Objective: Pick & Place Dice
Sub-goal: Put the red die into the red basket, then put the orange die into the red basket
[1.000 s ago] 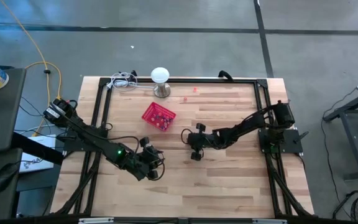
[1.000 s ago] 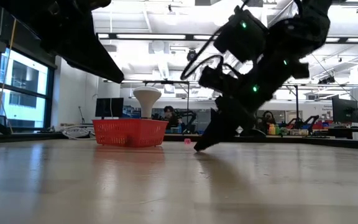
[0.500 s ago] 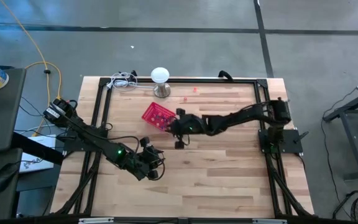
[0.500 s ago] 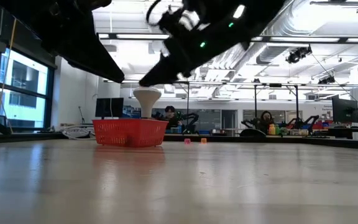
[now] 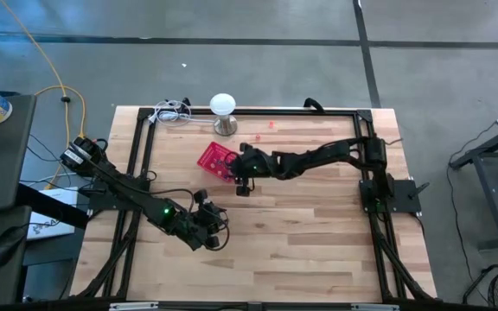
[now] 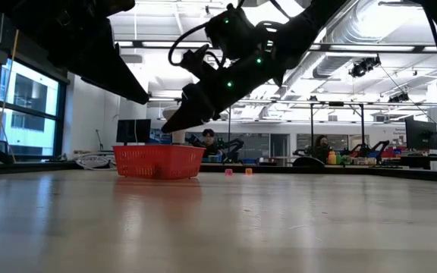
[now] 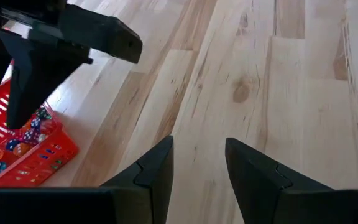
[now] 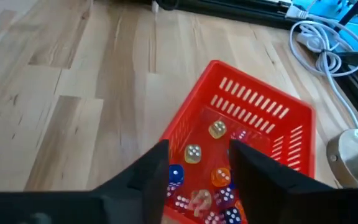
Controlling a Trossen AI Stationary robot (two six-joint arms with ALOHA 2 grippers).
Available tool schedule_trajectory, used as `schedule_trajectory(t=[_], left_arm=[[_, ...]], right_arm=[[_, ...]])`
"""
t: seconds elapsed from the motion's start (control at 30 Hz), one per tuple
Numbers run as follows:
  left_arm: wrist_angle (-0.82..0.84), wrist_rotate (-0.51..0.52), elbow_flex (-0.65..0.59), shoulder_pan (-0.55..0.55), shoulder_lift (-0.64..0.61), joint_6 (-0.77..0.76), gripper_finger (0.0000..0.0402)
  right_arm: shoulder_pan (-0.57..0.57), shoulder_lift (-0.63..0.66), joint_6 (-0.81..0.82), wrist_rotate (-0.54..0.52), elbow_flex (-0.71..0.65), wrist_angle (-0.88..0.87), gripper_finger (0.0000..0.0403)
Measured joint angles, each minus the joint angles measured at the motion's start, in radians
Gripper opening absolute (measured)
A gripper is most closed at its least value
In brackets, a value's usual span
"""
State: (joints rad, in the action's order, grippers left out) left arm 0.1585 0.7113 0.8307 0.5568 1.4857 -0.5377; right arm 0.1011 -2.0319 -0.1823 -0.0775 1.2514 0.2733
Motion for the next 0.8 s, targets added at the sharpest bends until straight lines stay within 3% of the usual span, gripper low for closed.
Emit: schedule_trajectory(t=[0.17,0.33,0.43,0.67,0.8], left_arm=[[0.0,0.0,0.0,0.0,0.0,0.0,0.0139],[0.0,0.0,0.0,0.0,0.0,0.0,0.0139],[-0.001,0.0,0.0,0.0,0.0,0.0,0.0139],[0.003,-0.003,0.0,0.002,0.0,0.009,0.0139],[0.009,-0.003,0.0,0.002,0.0,0.011,0.0139]], right_arm=[[0.0,0.0,-0.006,-0.005,0.0,0.01,0.0216],[-0.013,0.006,-0.066,-0.07,0.0,0.021,0.0245],[-0.028,0.038,-0.077,-0.118,0.0,-0.007,0.0248],[-0.049,0.158,0.021,-0.241,-0.002,-0.295,0.0231],[-0.037,0.233,0.151,-0.228,0.0,-0.482,0.0224]])
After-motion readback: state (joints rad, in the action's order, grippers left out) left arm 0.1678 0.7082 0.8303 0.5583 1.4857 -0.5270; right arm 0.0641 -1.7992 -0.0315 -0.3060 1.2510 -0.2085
